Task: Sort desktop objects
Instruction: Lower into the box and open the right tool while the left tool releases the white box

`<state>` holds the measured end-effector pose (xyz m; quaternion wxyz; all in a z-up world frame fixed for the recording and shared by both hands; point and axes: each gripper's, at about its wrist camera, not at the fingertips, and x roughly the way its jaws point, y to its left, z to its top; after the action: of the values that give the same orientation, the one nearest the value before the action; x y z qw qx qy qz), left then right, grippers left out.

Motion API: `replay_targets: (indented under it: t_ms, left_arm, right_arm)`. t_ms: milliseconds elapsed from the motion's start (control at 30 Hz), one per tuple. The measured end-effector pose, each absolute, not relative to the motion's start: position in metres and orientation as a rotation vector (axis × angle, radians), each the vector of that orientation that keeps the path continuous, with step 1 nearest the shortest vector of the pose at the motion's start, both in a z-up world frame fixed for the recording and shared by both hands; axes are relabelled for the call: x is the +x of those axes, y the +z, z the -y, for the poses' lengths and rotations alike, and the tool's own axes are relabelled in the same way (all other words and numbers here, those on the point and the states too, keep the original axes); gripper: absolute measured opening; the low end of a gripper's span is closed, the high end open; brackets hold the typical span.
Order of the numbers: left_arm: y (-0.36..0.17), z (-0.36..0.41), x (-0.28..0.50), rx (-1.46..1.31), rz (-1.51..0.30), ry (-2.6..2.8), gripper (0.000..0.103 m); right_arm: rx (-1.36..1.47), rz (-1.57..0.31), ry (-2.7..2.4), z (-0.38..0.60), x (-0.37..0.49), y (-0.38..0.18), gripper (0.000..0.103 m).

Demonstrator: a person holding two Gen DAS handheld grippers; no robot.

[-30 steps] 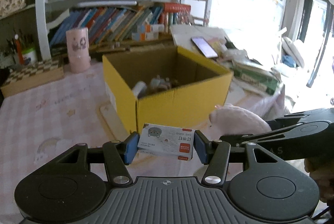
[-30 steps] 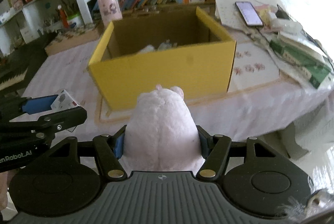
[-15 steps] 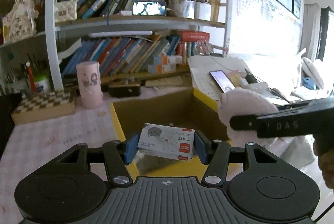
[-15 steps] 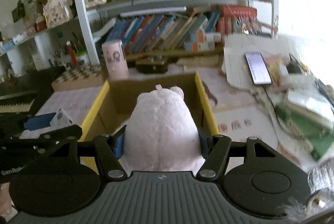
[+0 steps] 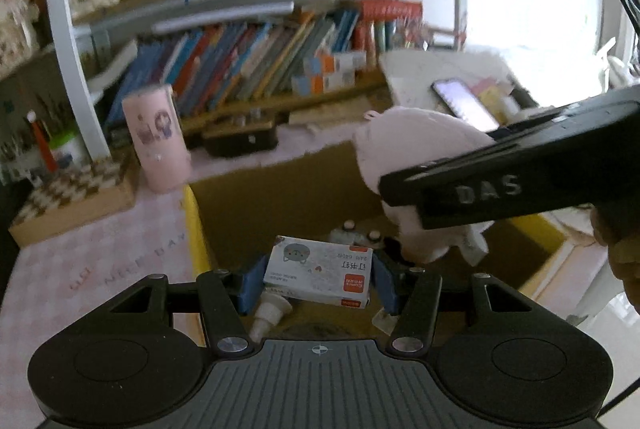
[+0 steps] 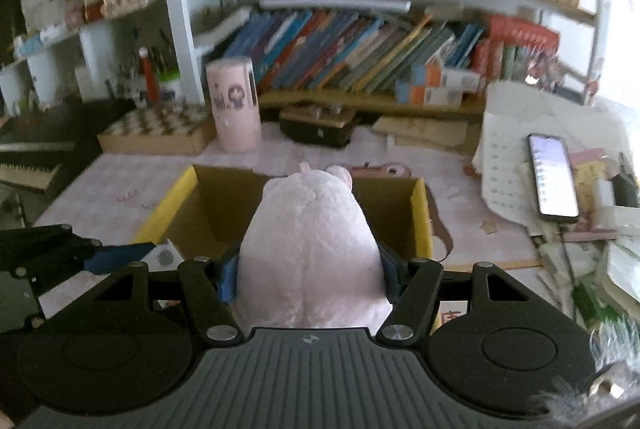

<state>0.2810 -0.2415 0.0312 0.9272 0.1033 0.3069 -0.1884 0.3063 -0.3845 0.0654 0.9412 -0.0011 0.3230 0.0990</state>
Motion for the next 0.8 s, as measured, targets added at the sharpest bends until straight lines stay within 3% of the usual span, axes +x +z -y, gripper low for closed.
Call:
replay_targets:
  t_ms: [500,600,700,800]
  left_arm:
    - [0.007,0.263,0.299,0.258,-0.733,-0.341,0.059]
    - [0.010,0.261,0.296,0.251,-0.716,-0.304,0.077]
    - [0.018,0.254,0.289,0.232,-0.678,-0.276,0.087]
    - [0.028,0.244,0.277,0.200,-0.631,-0.248,0.091]
  right_arm:
    - [-0.062,-0.849,0.231,0.387,0.370,0.023,0.066]
    - [-0.050,-0.822,0.247,0.390,0.366,0.025,0.072]
    - [-0.038,-0.795,0.264,0.392,0.362,0.031,0.077]
    - [-0.024,-0.751,0.280,0.392,0.350,0.041,0.078]
